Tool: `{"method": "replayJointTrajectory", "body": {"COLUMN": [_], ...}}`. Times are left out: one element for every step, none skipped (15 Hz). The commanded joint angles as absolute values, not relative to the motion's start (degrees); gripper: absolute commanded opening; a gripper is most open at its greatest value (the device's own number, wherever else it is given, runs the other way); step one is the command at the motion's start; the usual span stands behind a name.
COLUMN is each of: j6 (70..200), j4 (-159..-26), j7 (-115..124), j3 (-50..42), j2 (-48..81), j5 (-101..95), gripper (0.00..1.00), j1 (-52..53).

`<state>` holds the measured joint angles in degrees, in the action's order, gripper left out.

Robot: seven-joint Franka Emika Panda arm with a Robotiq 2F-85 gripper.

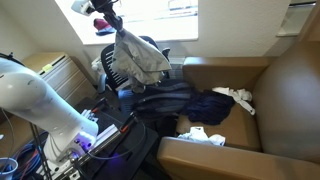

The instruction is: Remove the clothing from the left armrest of the black chair and place it on the sofa

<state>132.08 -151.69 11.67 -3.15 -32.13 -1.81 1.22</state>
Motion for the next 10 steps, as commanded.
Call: {"method": "replayJointTrajectory", "body": {"j6": [135.74, 139.19, 141.39, 142.75, 144.06, 145.44, 147.1, 148.48, 150.43, 152.25], "j4": [-152.28, -151.71, -150.43, -148.4, -147.3, -146.49, -145.07, -143.55, -141.67, -139.99], "j7": [14.67, 18.92, 20.03, 19.87, 20.0, 20.16, 20.31, 20.29, 20.43, 20.79], "j3": [2.24, 3.88, 3.24, 1.27, -0.04, -1.15, -2.25, -3.83, -5.28, -6.51], "j2": [-30.74, -29.32, -28.04, -26.55, -25.92, -25.58, -24.36, -23.39, -21.55, -19.84], "j5": [-3.4, -5.78, -6.46, -7.36, -7.89, -8.34, -8.81, -9.08, -9.38, -9.92], "gripper": [0.01, 0.01, 0.01, 0.01, 0.01, 0.01, 0.01, 0.01, 0.01, 0.01], "j1": [-1.4, -3.99, -5.37, -7.86, -9.8, -11.87, -14.02, -16.16, -18.22, -20.41]}}
